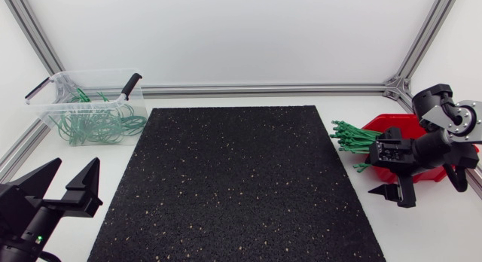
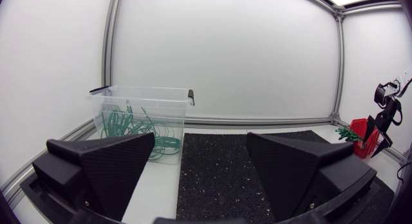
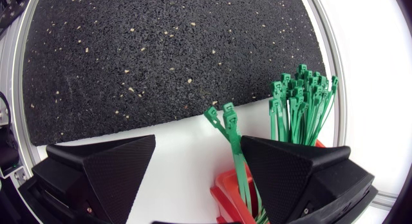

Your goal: Take a green cable tie from the red box, thread the tail through the head to close it, then place it in the transparent bin on the left.

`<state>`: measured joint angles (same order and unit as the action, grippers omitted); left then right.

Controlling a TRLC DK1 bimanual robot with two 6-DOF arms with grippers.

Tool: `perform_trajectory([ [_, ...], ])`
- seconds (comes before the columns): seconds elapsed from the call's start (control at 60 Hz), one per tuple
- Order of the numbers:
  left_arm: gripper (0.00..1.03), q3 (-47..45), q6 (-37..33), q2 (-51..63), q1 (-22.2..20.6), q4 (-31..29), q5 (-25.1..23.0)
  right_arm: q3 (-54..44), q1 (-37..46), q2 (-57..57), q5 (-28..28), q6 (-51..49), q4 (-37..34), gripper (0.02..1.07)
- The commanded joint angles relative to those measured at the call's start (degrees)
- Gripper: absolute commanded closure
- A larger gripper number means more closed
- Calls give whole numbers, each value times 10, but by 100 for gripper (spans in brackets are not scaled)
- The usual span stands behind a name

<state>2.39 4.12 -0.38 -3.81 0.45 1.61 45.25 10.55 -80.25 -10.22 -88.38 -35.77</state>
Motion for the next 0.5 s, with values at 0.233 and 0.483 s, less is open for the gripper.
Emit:
perform_trajectory([
  [0.233, 4, -22, 12, 2, 4, -14, 4, -38, 0, 70, 16, -39, -39, 10],
  [0.483, 4, -22, 12, 2, 4, -14, 4, -51, -3, 65, 20, -33, -4, 10],
])
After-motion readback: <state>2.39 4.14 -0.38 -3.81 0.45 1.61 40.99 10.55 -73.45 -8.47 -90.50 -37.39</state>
